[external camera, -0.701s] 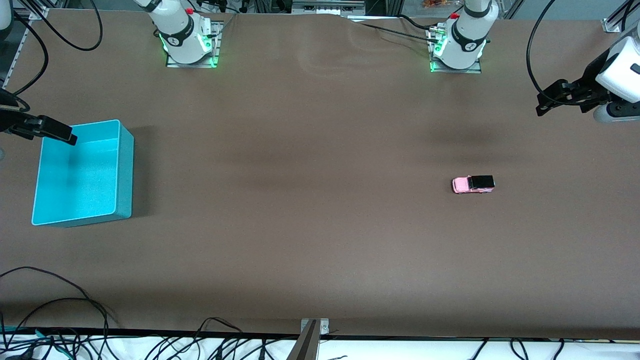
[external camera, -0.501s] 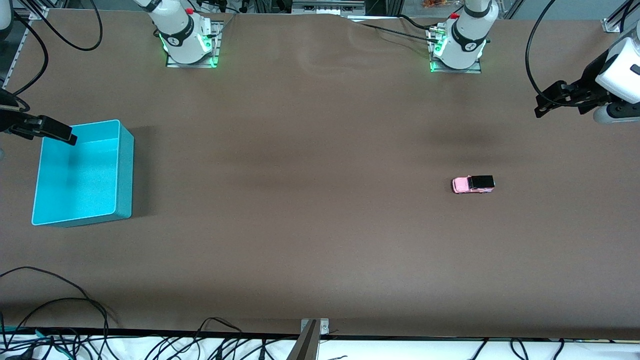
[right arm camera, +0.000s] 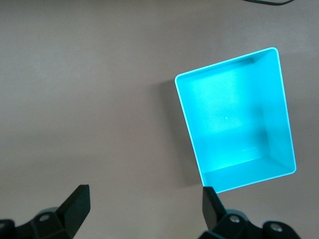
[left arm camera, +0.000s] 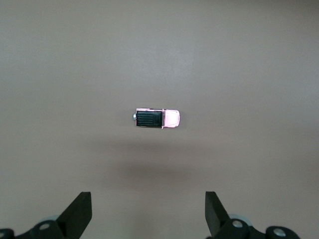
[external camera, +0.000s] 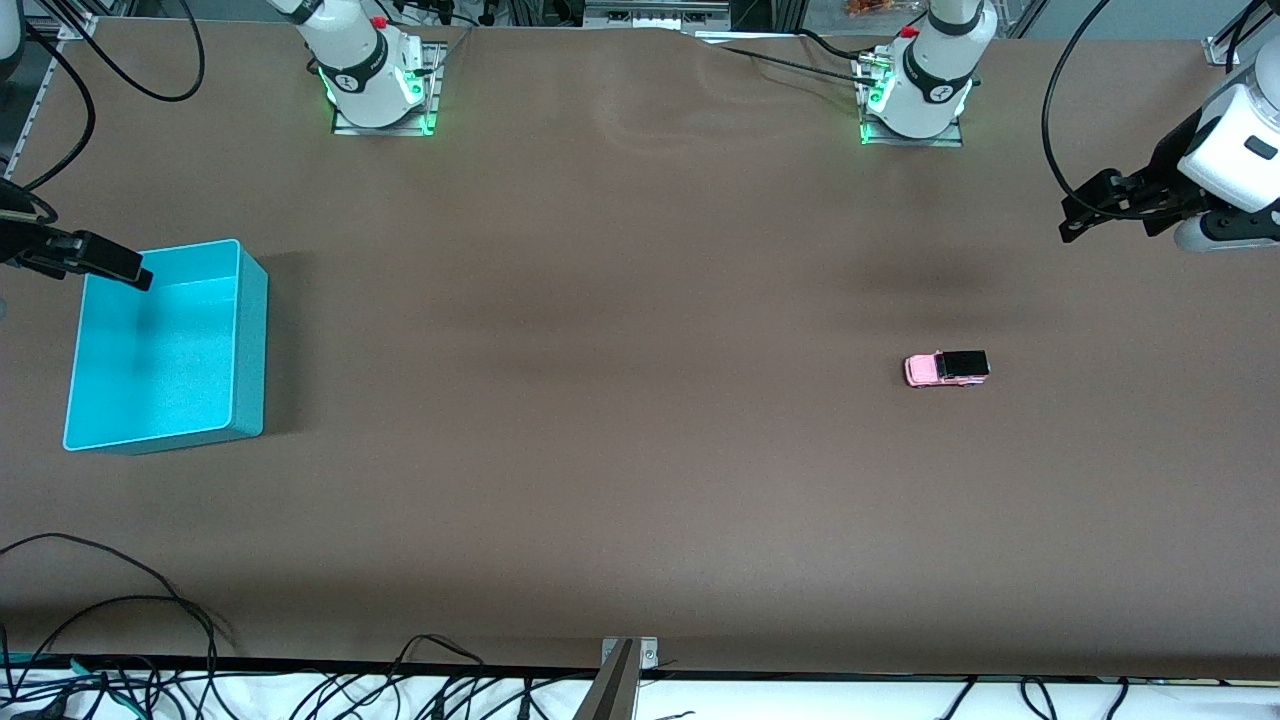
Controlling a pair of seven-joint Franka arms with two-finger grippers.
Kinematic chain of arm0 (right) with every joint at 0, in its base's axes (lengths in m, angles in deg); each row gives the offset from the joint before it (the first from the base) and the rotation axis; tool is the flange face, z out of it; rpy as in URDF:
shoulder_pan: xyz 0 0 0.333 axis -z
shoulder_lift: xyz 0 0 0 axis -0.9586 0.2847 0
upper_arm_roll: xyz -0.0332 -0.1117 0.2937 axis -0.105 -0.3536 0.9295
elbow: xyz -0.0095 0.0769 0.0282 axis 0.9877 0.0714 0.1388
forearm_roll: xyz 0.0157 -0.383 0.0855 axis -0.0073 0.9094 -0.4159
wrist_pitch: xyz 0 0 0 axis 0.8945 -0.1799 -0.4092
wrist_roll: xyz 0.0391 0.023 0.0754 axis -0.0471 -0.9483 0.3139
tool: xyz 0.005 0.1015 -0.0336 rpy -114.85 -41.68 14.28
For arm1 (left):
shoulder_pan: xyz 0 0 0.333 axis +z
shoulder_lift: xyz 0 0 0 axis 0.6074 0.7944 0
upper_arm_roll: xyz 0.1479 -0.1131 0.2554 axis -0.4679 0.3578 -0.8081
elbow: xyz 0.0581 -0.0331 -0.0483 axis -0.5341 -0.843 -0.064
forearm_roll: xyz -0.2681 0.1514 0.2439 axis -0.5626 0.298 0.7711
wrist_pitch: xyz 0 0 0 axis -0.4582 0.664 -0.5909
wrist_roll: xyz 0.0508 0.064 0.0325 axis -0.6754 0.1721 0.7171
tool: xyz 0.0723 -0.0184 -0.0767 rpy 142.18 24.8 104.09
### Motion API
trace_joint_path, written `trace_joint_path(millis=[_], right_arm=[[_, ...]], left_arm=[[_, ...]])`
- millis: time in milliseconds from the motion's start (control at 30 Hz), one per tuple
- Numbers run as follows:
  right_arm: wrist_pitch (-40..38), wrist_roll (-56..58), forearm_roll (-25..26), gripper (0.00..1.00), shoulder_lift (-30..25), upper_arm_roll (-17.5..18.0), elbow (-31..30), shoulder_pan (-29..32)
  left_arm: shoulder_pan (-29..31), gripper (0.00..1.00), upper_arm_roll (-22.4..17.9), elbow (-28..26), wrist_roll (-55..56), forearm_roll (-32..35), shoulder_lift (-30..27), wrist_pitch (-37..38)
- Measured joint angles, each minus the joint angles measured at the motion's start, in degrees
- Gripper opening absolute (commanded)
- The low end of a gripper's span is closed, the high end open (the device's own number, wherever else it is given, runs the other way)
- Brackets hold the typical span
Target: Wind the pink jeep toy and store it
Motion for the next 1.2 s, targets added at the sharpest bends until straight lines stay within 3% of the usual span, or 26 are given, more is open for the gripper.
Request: trace_joint_path(millis=[1201], right_arm=[[0.0, 0.0, 0.0, 1.00, -0.2, -0.1, 0.0, 0.0]], left_arm=[[0.4, 1.00, -0.1, 0.3, 0.3, 0.0, 0.5, -0.9]])
